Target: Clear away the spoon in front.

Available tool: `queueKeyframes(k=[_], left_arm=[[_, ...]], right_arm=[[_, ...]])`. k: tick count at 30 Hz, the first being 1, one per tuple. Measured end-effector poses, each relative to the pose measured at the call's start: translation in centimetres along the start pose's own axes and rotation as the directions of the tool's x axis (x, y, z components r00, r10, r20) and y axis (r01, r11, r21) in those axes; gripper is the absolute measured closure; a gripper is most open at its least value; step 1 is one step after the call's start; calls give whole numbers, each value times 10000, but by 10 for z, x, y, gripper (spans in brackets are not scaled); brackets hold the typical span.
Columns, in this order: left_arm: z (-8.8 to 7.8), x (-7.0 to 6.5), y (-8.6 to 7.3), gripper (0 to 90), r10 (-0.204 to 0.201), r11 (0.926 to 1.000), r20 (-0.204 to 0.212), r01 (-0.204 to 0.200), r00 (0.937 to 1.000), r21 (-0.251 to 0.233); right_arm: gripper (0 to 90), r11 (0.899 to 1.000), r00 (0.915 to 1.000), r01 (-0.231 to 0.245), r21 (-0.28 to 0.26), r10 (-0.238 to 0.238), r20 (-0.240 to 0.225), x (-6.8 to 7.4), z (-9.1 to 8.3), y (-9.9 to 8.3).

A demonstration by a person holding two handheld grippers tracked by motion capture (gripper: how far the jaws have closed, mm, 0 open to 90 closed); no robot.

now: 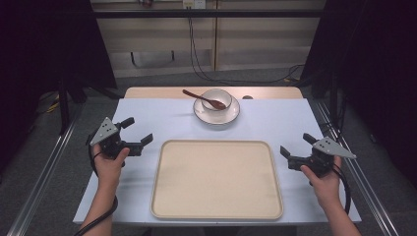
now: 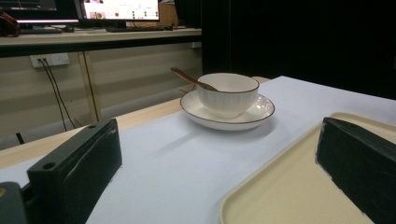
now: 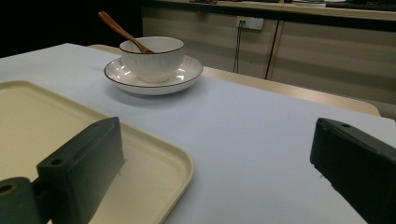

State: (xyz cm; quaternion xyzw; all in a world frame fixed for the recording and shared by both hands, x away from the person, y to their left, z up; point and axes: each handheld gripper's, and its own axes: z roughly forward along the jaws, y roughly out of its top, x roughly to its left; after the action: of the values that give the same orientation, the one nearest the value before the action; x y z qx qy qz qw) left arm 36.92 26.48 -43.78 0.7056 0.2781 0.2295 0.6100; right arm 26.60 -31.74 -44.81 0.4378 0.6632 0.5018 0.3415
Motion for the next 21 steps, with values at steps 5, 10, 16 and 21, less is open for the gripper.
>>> queueKeyframes(k=[5,10,16,21], left_arm=[[3,-3,0,3,71,9996,90,-73,9999,278],[4,-6,2,3,195,9992,143,-200,9997,349],[4,-8,4,3,196,9991,161,-202,9997,365],[4,-9,7,2,215,9992,244,-224,9995,337]], right_arm=[[29,9998,9998,156,-115,-155,91,1,-1,1],[28,9994,9998,170,-317,-169,53,1,-3,4],[29,9990,9998,208,-394,-206,59,1,-3,6],[30,9989,9997,224,-420,-228,-83,3,-3,6]])
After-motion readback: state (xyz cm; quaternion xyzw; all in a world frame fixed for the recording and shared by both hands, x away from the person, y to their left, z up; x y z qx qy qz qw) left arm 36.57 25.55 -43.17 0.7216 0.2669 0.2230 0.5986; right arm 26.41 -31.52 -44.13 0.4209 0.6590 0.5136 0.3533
